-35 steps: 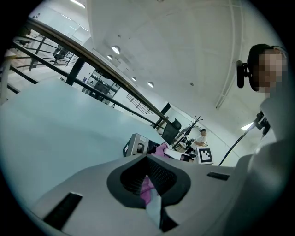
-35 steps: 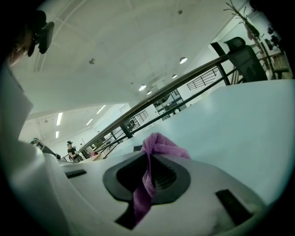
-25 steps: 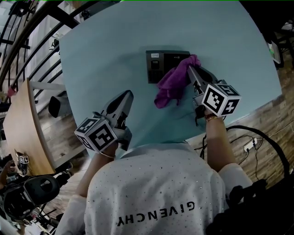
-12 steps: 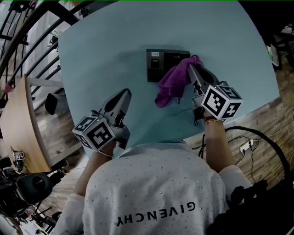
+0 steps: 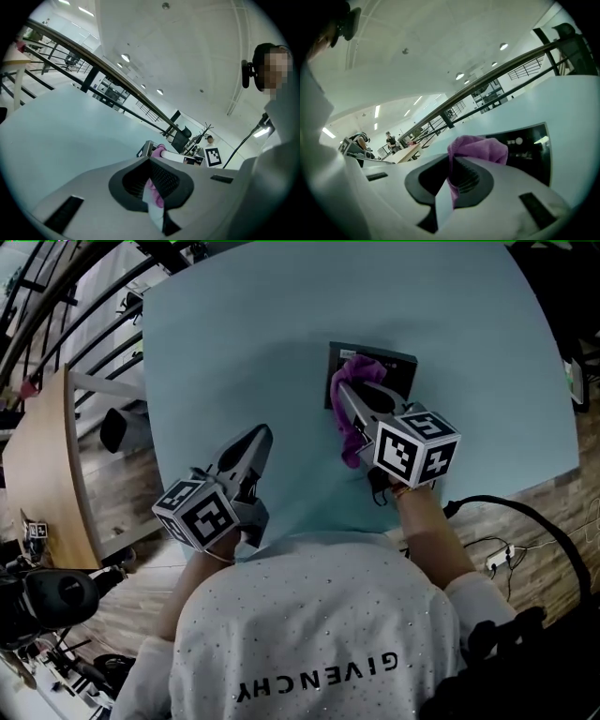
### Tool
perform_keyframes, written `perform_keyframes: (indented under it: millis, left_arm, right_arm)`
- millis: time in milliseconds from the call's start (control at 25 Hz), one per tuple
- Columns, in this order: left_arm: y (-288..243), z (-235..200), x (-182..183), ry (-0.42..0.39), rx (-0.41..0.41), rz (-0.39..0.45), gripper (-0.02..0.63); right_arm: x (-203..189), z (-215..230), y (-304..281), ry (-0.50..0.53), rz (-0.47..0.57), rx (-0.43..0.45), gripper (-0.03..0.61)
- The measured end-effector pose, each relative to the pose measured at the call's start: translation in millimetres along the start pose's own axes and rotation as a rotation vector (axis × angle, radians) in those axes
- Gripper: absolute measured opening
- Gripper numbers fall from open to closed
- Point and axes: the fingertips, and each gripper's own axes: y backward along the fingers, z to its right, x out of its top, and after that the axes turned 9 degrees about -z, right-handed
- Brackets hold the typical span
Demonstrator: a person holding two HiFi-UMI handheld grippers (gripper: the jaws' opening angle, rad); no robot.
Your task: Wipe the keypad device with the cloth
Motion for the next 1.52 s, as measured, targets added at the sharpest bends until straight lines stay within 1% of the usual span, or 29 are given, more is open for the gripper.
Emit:
perform_keyframes:
  millis: [280,520,840,1520]
  left_arm:
    - [10.2,-7.5,-5.6,0.032,0.035,0.023,0.008]
    - [7.3,-11.7,-7.0,0.039,0.039,0.009,0.008]
    - [-2.5,-4.9,-7.4,0.014,0.018,-0.008,0.008]
    - [-25.3,10.6,-8.7,-0.008,-0.031,-0.044,0.008]
  right_arm:
    - [-8.7,-9.3,-17.6,0.017,-0.055,0.039,0.025]
    - [-8.0,-0.4,-24.0,-0.002,-0.051,0.038,0.026]
    - [-12.9,13.2,-13.4,-0.031,-0.032,0.011,0.026]
    - [-18.4,44.7,18.6,-0.07,0.0,-0.062,0.026]
